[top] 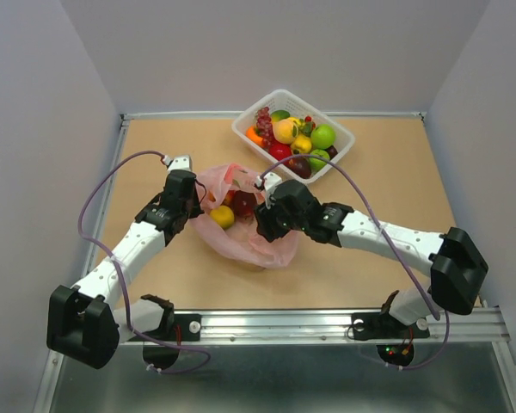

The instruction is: Untie the knot of the plastic bag and take out the fruit

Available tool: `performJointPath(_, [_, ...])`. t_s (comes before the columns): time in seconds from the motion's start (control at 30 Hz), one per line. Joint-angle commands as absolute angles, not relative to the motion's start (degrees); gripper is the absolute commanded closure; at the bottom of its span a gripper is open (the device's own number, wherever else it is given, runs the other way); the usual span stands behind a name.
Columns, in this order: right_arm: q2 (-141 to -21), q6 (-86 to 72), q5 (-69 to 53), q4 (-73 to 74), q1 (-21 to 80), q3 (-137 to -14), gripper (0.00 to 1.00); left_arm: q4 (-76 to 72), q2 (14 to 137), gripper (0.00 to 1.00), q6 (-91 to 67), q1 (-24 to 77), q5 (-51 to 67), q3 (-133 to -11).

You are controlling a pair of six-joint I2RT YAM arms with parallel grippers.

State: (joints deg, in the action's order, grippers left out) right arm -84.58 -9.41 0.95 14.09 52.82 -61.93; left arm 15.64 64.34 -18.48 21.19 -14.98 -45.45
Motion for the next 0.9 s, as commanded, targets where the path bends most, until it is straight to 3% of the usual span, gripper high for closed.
performJointPath(0.0, [-83.4,-14.2,0.3,15.8,55.8,-57.5,0.46,14.7,63.2,0.88,-17.8,20.8,-15.6,-44.9])
performJointPath(0.13, [-83.0,-17.5,1.1,15.9,58.1,-53.5,0.64,14.7,63.6,0.88,-17.9,20.8,-15.6,-44.9])
performJointPath(0.43, [-86.3,-22.7,5.9,12.0,62.2,-45.8,0.85,14.8,64.2,0.88,-17.8,20.8,-15.3,-45.0])
performJointPath(0.63, [-87.1,-24.5,10.3,6.7,63.4,-42.7,0.85,14.7,64.4,0.88,-17.8,20.8,-14.9,-45.0])
performJointPath(0.87, [-82.8,-23.5,12.4,6.3,64.5,-44.0,0.7,14.7,64.9,0.88,-17.6,20.8,-13.6,-45.0])
